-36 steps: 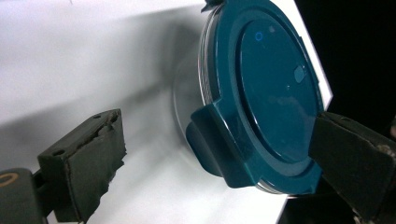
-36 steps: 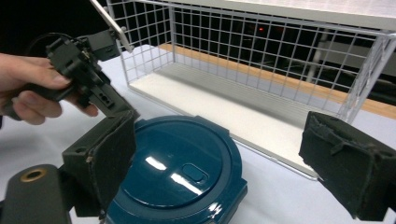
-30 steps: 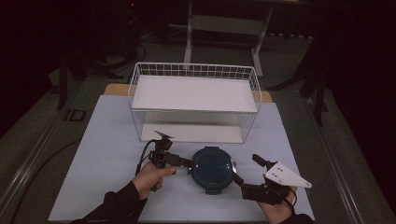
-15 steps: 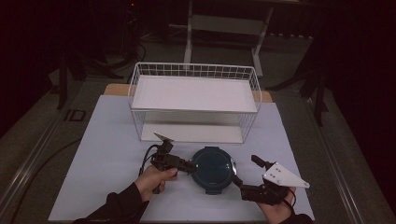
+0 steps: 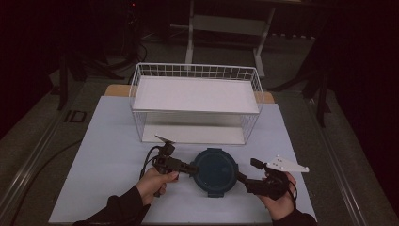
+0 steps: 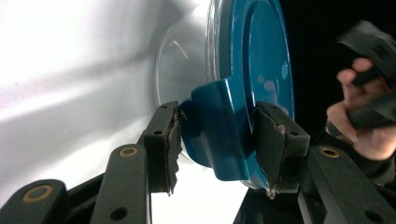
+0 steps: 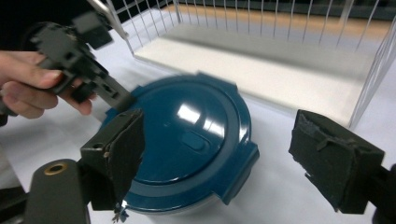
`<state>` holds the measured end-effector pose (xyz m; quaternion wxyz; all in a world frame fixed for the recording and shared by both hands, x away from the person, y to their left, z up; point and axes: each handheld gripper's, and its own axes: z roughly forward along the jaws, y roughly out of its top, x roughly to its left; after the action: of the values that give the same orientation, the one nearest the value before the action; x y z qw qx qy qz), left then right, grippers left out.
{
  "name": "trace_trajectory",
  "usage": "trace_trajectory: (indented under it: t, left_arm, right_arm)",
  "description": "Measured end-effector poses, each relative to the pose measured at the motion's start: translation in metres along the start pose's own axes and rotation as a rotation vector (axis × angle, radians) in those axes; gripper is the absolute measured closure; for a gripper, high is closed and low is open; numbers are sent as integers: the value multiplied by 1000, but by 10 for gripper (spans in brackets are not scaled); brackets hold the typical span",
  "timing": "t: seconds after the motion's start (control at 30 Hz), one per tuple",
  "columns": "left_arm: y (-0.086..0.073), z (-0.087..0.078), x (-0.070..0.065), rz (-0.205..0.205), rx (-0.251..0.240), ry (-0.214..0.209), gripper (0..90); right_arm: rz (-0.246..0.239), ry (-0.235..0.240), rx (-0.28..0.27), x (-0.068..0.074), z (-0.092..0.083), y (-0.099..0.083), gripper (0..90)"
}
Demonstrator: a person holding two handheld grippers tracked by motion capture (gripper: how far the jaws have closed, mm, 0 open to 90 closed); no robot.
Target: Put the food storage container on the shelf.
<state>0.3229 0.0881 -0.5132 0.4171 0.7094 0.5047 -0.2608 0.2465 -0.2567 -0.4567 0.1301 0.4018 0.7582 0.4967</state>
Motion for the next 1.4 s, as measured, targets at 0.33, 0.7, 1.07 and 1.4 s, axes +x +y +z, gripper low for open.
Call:
trace_trajectory:
  t: [0.33,0.7,1.07,1.4]
  left_arm:
    - [-3,-1,-11,87,1,15,548]
    - [-9,-4,-14,135,-13,12,557]
    - [-21,-5,-18,146,-63,44,549]
    - [-28,-8,-23,151,-87,61,555]
  right_arm:
    - [301,146,153,-47,21,-16,385]
    - [443,319,237,-55,31,-26,535]
    - [530,375,253,-54,34,-32,552]
    - [506,345,245,-46,30,-29,561]
